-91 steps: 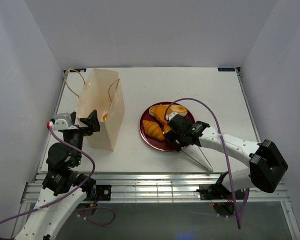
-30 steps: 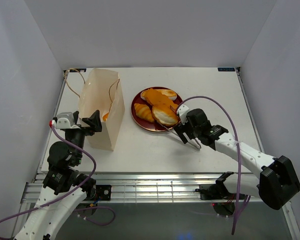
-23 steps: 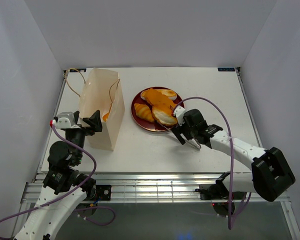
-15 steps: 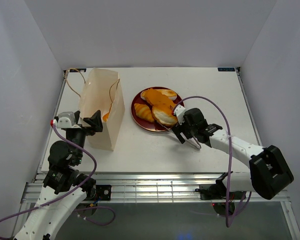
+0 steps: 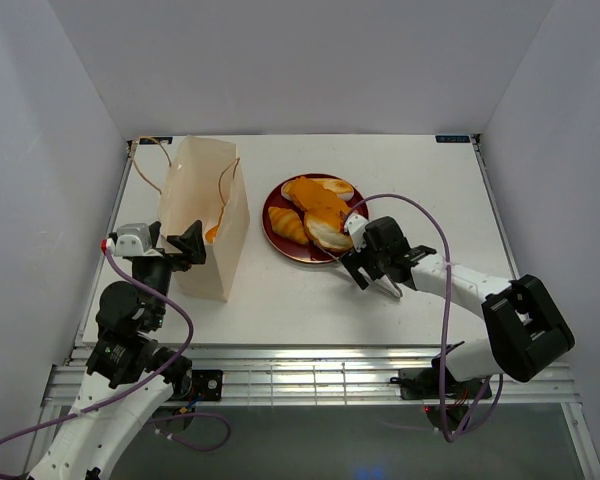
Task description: Place the fake bread into the paper bag
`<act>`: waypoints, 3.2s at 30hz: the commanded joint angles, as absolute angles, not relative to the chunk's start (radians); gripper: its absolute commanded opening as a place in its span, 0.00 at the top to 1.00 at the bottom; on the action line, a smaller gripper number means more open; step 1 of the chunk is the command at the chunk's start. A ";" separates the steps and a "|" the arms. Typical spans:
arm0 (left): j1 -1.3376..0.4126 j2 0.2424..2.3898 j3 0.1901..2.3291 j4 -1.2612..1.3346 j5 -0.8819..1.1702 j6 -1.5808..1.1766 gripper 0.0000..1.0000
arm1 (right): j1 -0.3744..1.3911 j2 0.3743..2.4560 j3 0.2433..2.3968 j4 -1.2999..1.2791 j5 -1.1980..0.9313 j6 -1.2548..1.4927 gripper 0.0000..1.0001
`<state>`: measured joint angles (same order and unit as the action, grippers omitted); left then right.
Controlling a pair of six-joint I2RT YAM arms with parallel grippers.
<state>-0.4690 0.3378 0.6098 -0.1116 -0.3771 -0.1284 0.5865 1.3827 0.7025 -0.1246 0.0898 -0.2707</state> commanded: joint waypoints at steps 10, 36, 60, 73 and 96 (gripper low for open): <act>-0.474 0.348 0.615 -0.109 -0.356 -0.132 0.02 | 0.568 1.489 0.727 -0.069 0.086 -0.275 0.09; -0.474 0.357 0.615 -0.110 -0.333 -0.130 0.02 | 0.568 1.470 0.805 -0.167 0.041 -0.233 0.47; -0.474 0.353 0.618 -0.113 -0.330 -0.124 0.02 | 0.581 1.276 0.927 -0.347 0.068 -0.152 0.74; -0.474 0.321 0.623 -0.114 -0.331 -0.120 0.02 | 0.588 1.134 0.942 -0.351 -0.023 -0.087 0.82; -0.474 0.242 0.612 -0.092 -0.382 -0.110 0.02 | 0.833 1.063 1.328 -0.492 0.124 -0.097 0.83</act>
<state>-0.4690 0.2596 0.6098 -0.1108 -0.3717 -0.1230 0.7937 1.0485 1.2434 -0.5144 0.0639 -0.0788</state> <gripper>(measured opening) 0.979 0.588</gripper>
